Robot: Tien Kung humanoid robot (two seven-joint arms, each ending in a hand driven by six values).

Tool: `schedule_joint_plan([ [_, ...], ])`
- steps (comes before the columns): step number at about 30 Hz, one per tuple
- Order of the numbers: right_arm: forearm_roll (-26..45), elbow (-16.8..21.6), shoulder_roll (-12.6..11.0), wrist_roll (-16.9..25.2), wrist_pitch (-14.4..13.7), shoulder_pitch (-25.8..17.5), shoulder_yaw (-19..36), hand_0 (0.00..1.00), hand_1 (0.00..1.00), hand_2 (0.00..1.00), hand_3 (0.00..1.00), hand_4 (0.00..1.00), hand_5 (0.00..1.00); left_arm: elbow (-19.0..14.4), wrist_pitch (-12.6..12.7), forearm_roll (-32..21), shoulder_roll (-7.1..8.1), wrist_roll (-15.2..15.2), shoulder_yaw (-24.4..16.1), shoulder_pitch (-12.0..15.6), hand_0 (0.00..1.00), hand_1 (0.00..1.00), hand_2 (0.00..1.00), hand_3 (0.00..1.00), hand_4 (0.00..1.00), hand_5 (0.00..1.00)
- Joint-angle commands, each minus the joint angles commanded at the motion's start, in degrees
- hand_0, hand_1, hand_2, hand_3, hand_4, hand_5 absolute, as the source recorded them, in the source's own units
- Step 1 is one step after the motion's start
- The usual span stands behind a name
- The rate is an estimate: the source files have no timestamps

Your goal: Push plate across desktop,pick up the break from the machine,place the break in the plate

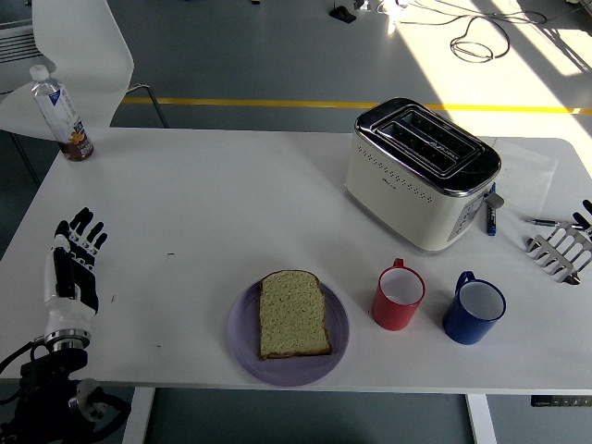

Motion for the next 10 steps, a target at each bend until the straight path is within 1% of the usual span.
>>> schedule_joint_plan([
  [1,0.0,-0.1,0.0,-0.1,0.1,0.0,0.1,0.784,0.760,0.760,0.740,0.516,0.624,-1.0,0.1,-0.3,0.00,1.4,-0.4,-0.1,0.826,0.842,0.883,0.770,0.478,0.998],
  [2,0.0,-0.2,0.0,-0.1,0.2,0.0,0.1,0.781,0.758,0.754,0.736,0.516,0.636,-1.3,0.2,-0.5,0.00,1.8,-0.5,-0.2,0.828,0.840,0.882,0.770,0.475,0.998],
  [3,-0.1,-0.4,0.0,-0.2,0.3,0.1,0.2,0.781,0.758,0.754,0.736,0.516,0.636,-2.0,0.2,-1.0,0.00,3.0,-0.9,-0.3,0.828,0.840,0.882,0.770,0.475,0.998],
  [5,-0.1,-0.7,0.1,-0.4,0.6,0.2,0.3,0.781,0.758,0.754,0.736,0.516,0.636,-2.8,0.5,-0.8,0.00,4.6,-1.4,-0.4,0.828,0.840,0.882,0.770,0.475,0.998],
  [6,-0.1,-0.7,0.1,-0.5,0.9,0.3,0.4,0.781,0.758,0.754,0.736,0.516,0.636,-3.2,0.7,-0.6,0.00,5.5,-1.7,-0.5,0.828,0.840,0.882,0.770,0.475,0.998],
  [7,-0.1,-0.8,0.1,-0.6,1.0,0.3,0.4,0.781,0.758,0.754,0.736,0.516,0.636,-3.3,0.8,-0.6,0.00,5.9,-1.8,-0.5,0.828,0.840,0.882,0.770,0.475,0.998],
  [8,-0.2,-0.8,0.1,-0.7,1.1,0.3,0.5,0.779,0.752,0.735,0.720,0.515,0.652,-3.5,0.9,-0.8,0.00,6.6,-2.0,-0.5,0.826,0.840,0.881,0.771,0.475,0.998],
  [10,-0.4,-0.9,0.0,-0.9,1.3,0.3,0.8,0.779,0.752,0.735,0.720,0.515,0.652,-4.1,1.6,-0.8,0.00,8.9,-2.4,-0.5,0.826,0.840,0.881,0.771,0.475,0.998],
])
